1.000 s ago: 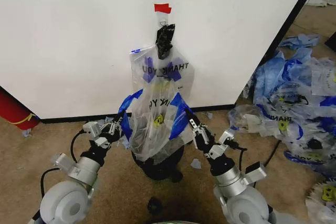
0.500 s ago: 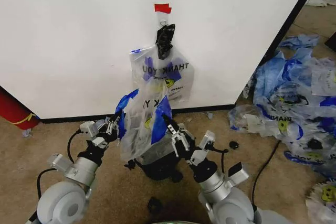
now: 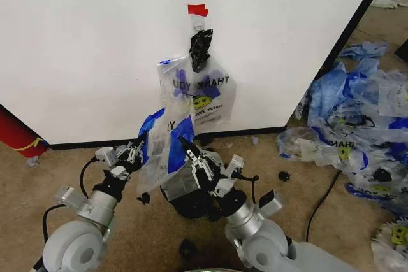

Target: Pick up the garbage bag from the wall and place it over the trash bin.

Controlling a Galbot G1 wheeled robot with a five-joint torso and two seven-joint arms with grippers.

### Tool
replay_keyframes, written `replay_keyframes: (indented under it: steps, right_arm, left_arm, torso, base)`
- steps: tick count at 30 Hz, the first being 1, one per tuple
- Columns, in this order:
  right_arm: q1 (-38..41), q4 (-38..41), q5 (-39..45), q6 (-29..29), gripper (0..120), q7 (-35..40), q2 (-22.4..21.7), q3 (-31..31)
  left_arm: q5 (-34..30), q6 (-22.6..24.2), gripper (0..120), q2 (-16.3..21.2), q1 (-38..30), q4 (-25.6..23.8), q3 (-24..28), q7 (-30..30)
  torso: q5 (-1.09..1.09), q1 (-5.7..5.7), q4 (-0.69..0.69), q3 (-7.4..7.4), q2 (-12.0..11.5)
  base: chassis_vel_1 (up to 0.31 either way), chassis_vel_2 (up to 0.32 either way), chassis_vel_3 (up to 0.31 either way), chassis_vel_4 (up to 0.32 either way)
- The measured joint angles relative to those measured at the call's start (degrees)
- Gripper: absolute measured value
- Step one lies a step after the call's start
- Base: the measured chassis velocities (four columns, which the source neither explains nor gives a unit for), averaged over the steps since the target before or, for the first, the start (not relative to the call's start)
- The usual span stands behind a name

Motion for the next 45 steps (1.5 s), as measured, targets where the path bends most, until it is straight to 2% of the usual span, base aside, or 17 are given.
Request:
replay_keyframes:
  steps: [6,27,34,38,45]
  right_arm:
    - [-3.3,-1.4,-0.1,1.6,0,-2.2,-0.2,2.2]
    - [-17.5,-0.7,0.9,4.3,0,-3.0,-7.8,14.2]
    - [-19.4,-4.8,-0.4,5.1,0,-1.9,-5.7,14.8]
    - [-18.5,-5.8,-1.8,5.1,0,-0.9,-3.5,13.1]
    - [-16.6,-8.4,-2.8,4.9,0,0.4,-2.4,12.4]
  left_arm:
    - [0.1,0.0,0,-0.1,-0.3,0.7,0.5,0.0]
    - [0.5,0.1,0,-1.2,-0.3,1.8,3.9,-0.3]
    - [1.7,0.1,0,-2.2,0.9,1.9,4.6,-0.4]
    - [2.0,-0.1,0,-2.5,1.3,2.5,4.7,-0.4]
    - [2.8,-0.4,0,-3.7,1.2,3.7,5.6,-0.6]
  torso:
    - [0.01,0.00,-0.01,0.00,0.0]
    - [0.00,0.00,0.00,0.00,0.0]
    - [0.00,0.00,0.00,-0.01,0.0]
    - [0.00,0.00,0.00,-0.01,0.0]
    - [0.01,0.00,0.00,-0.01,0.0]
  base:
    - [0.000,0.000,0.000,0.000]
    - [0.000,0.000,0.000,0.000]
    - [0.000,0.000,0.000,0.000]
    - [0.000,0.000,0.000,0.000]
    - [0.000,0.000,0.000,0.000]
